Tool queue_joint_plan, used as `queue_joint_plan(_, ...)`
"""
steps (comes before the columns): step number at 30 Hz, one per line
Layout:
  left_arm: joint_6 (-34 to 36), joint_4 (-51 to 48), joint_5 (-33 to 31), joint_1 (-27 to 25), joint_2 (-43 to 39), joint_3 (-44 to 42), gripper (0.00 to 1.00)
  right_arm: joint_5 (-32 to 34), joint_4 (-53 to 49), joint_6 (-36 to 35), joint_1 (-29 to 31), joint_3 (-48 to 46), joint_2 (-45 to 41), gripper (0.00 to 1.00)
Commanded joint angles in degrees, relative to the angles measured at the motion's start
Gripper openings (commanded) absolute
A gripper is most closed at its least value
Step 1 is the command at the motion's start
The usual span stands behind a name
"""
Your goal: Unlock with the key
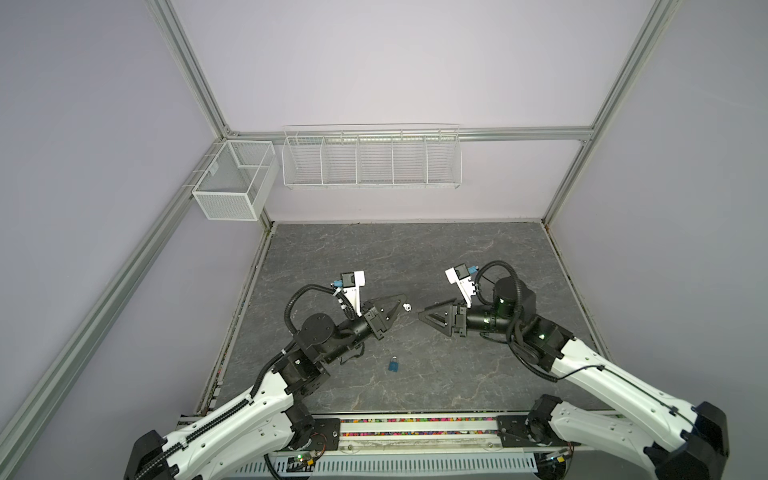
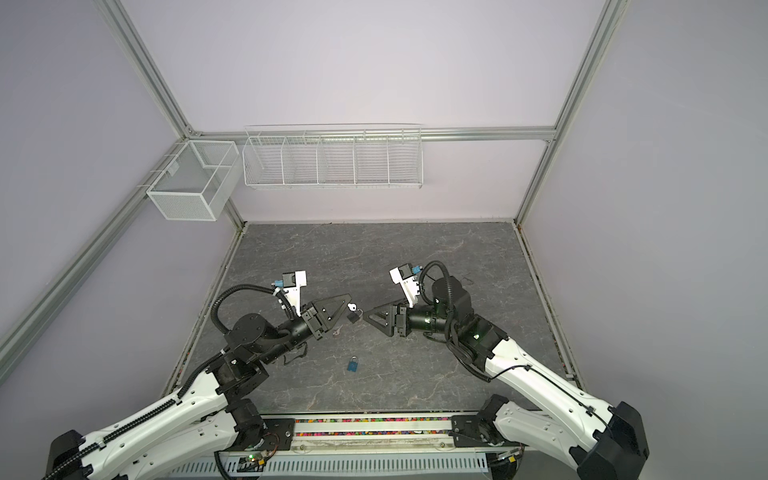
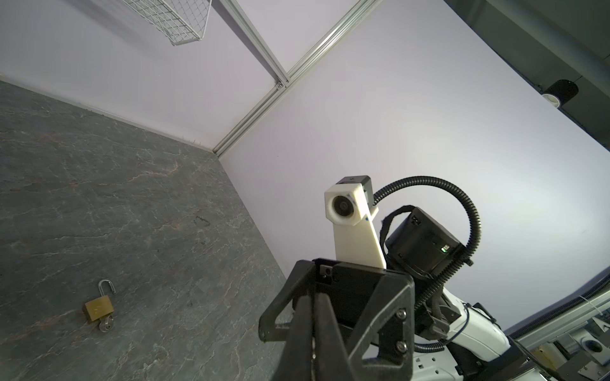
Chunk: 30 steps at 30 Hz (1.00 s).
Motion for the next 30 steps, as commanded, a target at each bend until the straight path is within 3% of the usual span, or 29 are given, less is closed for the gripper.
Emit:
queue_joint_plan(1,-0.5,3.0,1.5,-0.1,1.4,2.7,0.0,-1.9,6.2,1.7,0.3,1.3,0.8,0.66)
queue_joint_plan(16,-0.4,6.8,2.5,-0.1,5.9,4.7,0.0,-2.2,17.3,7.9,0.7,1.8,5.0,0.43)
queue_joint_plan(30,-1.4,8.1,2.0,-0.1,6.7,3.9,0.0,-0.4,19.3,9.2,1.1,-1.0,3.8,0.32)
